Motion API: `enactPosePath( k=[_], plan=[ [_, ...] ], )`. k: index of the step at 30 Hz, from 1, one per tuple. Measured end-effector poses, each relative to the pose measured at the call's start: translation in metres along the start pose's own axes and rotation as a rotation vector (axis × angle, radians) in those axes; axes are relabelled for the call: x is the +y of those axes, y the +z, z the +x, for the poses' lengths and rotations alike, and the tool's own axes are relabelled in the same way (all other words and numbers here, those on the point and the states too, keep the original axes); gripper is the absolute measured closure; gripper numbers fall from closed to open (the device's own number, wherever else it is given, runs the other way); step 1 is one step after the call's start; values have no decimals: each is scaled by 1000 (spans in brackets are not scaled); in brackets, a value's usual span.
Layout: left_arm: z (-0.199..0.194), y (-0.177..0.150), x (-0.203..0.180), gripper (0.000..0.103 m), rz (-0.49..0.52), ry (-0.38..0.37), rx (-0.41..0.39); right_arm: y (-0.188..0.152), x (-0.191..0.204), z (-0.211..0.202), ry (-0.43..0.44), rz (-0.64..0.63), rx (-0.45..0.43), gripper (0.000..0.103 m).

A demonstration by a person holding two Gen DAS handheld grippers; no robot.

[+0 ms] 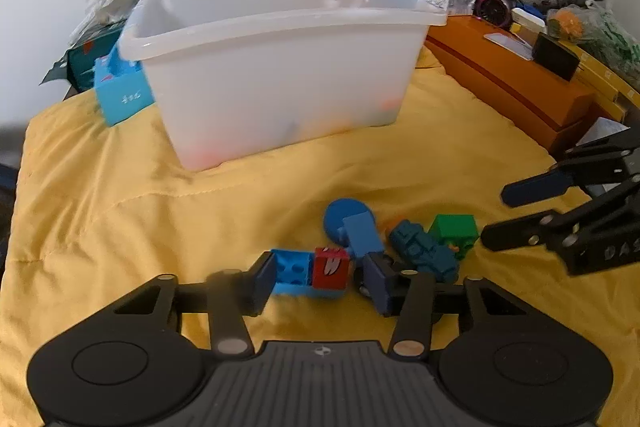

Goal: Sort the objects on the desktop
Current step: 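Grasp the small red block with the left tool while the right tool grasps the green brick, then carry the red block and green brick over the white bin and open both tools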

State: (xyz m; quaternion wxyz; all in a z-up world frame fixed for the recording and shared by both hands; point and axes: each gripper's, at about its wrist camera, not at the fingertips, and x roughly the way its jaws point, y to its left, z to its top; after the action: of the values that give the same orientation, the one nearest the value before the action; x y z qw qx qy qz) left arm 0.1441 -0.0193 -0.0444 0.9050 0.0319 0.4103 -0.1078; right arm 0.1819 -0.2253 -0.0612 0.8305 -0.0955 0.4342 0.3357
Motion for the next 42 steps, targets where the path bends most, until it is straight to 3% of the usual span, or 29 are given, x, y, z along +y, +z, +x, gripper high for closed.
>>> enactPosePath(
  k=[3,13,15,31,42],
  plan=[
    [7,-2,-4,73,6,-6,28,-4,3,5,1,-12,3,60],
    [11,-1,0,81,-55,-24,16,-2,8,24,14,-62,30,63],
    [7,-1,2,81,-57,-24,12,-1,8,27,35,-72,33,74],
    [-42,5,28,81,-164,-13,-74,0,-7,-11,49,23,-60,74],
    [-76,62,47,81,-192,11,-140,62,-10,-66,63,66,-221,74]
  ],
)
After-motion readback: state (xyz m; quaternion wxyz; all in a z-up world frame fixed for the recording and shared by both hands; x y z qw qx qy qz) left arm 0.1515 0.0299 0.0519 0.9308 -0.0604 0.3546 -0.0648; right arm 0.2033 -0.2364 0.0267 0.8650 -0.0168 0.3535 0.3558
